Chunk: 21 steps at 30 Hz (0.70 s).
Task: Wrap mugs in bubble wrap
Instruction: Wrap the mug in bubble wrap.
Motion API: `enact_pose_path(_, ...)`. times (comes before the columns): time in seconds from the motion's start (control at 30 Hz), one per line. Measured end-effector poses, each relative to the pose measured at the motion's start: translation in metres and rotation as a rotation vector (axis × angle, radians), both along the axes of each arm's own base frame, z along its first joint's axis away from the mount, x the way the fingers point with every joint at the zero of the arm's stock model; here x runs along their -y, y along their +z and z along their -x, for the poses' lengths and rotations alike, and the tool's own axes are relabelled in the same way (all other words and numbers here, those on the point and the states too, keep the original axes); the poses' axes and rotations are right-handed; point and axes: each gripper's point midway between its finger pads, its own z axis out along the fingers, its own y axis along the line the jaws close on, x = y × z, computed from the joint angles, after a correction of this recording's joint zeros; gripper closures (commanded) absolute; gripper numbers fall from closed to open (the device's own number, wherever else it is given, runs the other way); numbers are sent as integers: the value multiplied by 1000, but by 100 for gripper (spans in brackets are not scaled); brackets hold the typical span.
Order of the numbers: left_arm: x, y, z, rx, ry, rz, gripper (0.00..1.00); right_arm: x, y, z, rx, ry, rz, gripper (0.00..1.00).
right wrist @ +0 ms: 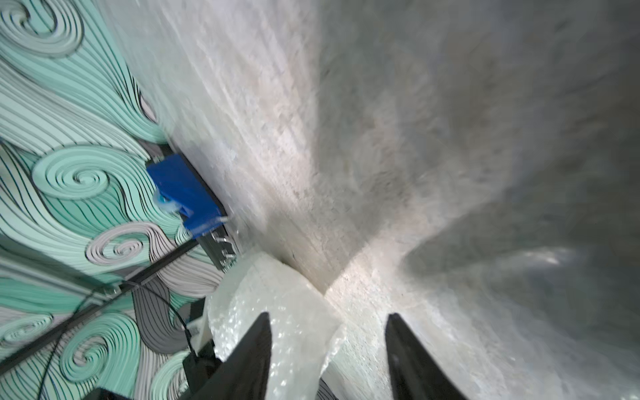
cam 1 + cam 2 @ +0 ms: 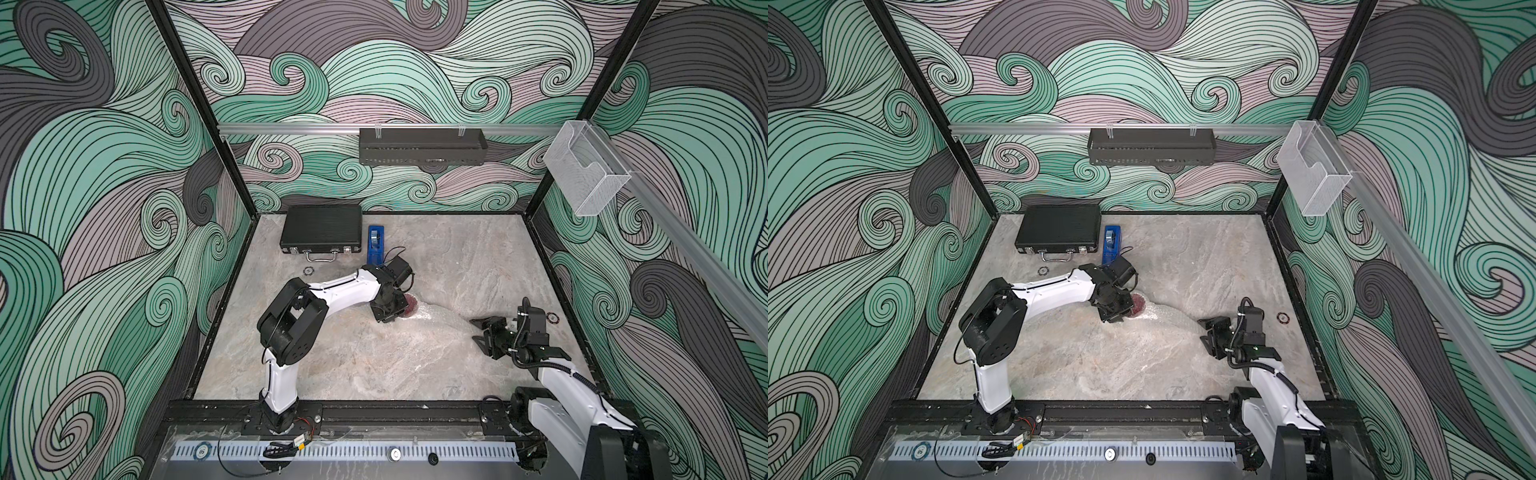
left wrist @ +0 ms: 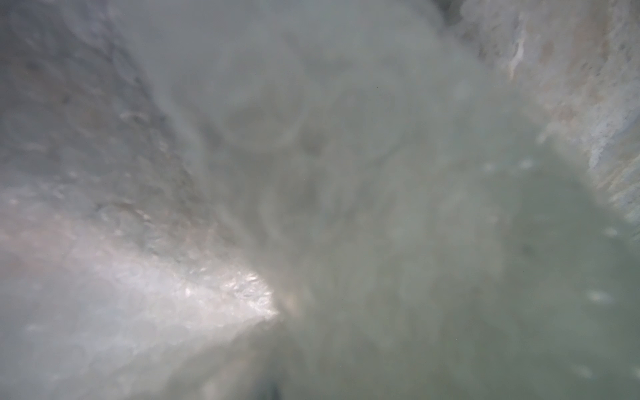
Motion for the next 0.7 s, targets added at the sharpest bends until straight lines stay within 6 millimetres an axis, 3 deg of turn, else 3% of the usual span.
enact_pose_path(0.17,0,0,0,-2,3,2,75,-8,12,-7,52,7,-38,100)
enact_pose_path(0.3,2,0,-1,-4,3,1,75,-17,13,-7,39,35,-55,100)
enact_pose_path(0.4,4,1,-2,-7,1,-2,75,-34,34,-15,73,110,-55,100)
enact_pose_path(0.57,9,1,-4,-6,-4,2,76,-96,97,-26,232,332,-72,100)
enact_pose_path(0.63,9,1,-4,-5,-5,3,76,-119,101,-25,246,403,-83,100)
enact_pose_path(0.7,9,1,-5,-5,-6,4,76,-136,89,-26,210,451,-77,100)
